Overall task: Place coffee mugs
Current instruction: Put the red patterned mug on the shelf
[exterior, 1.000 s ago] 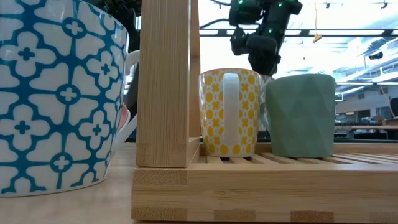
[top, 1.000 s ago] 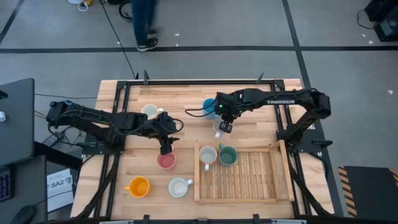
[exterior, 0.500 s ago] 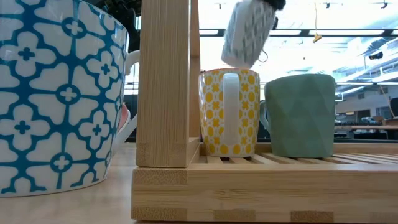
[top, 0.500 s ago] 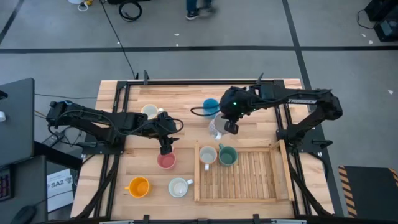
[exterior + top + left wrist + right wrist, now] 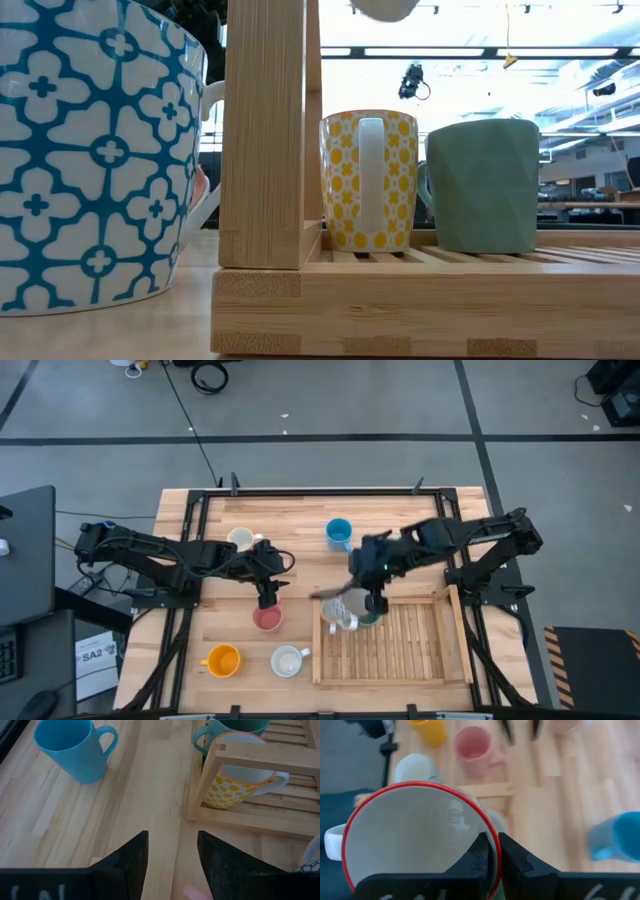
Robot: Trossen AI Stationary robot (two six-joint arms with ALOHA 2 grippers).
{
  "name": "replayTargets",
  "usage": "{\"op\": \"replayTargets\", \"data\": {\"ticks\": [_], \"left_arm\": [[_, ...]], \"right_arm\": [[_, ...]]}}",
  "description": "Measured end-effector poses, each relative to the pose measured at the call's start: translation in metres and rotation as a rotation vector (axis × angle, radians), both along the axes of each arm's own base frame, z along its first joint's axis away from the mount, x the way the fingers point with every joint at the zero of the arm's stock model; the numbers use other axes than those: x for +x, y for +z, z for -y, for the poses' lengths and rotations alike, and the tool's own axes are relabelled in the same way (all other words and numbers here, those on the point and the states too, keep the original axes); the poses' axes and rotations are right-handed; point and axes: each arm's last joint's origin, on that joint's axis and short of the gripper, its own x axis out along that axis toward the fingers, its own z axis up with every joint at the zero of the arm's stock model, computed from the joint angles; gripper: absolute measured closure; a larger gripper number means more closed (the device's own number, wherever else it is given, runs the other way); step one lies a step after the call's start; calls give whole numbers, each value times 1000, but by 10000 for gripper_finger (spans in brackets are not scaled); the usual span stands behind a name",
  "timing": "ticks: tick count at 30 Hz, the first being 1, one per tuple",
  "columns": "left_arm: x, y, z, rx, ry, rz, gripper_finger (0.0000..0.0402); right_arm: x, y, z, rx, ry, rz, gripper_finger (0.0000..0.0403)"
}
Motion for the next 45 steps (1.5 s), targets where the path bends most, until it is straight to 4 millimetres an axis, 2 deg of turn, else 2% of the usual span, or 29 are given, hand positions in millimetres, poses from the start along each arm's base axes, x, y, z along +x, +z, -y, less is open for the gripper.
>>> {"op": "replayTargets", "data": {"ticks": [4,9,19,25,31,45], "left_arm": [[0,0,0,0,0,1,225],[1,1,0,-1,0,10,225],[1,1,0,-2,1,19,225],[1,1,0,-2,0,19,225],[1,1,0,-2,0,19,225],[1,1,0,-1,-1,20,225]], "right_arm": [[1,-7,-24,38,27,-32,375],[10,-26,-50,50,47,-99,375],[40,-86,-87,54,122,-286,373],[59,-118,-97,64,150,-340,373],[68,-138,-99,60,173,-387,372],[81,-143,-90,33,208,-328,372]]}}
